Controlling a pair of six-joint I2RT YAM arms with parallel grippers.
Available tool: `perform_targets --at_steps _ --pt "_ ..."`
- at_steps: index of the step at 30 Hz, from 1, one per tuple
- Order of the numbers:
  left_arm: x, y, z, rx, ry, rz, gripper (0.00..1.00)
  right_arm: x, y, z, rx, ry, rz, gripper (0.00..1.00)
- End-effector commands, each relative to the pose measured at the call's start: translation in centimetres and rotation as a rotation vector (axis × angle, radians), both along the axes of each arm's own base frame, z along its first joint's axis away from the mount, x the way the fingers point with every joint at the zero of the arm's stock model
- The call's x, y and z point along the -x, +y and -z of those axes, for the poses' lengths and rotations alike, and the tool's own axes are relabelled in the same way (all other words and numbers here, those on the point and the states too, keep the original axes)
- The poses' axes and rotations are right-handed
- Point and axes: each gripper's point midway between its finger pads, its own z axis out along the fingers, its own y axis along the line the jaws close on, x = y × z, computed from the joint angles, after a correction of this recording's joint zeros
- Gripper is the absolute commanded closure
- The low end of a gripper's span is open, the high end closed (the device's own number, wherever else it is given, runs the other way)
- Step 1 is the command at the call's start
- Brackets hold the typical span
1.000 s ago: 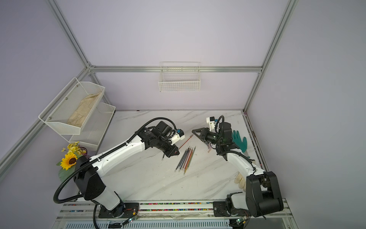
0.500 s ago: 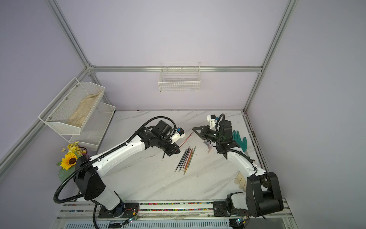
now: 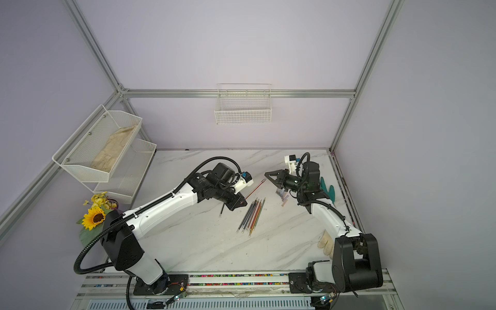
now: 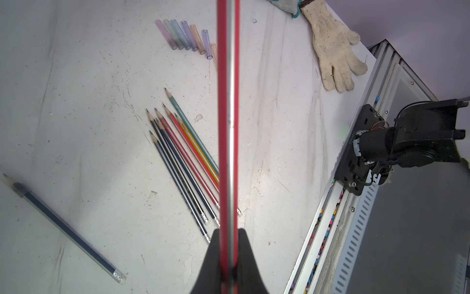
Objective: Remove the protective cover of the pencils
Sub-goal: Remove the protective sleeve from the pencil.
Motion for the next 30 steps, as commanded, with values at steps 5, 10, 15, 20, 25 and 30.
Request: perform_targets --at_steps 5,10,15,20,25,30 --pt "1.4 1.7 0.9 -0.061 0.055 0.007 1.00 -2.2 -3.9 -2.1 0.044 -0.087 0.146 1.00" --pt "1.4 1.7 1.0 -0.062 0.055 0.005 1.00 -2.3 -4.8 -2.3 0.049 -0.091 0.165 1.00" --pt "1.4 1.6 1.0 -0.061 0.056 0.008 1.00 -2.3 -5.8 -2.0 0.056 -0.082 0.187 1.00" --pt "1.4 1.6 0.9 -0.061 0.057 0.007 1.00 -2.5 -5.8 -2.6 0.037 -0.088 0.188 1.00" --pt "1.4 1.6 0.9 -0.062 0.056 0.008 1.00 -2.5 -5.9 -5.0 0.043 -0.132 0.200 1.00" --pt "1.2 1.8 1.3 -0.077 0.055 -0.007 1.00 -1.8 -6.1 -0.1 0.072 -0.025 0.212 1.00"
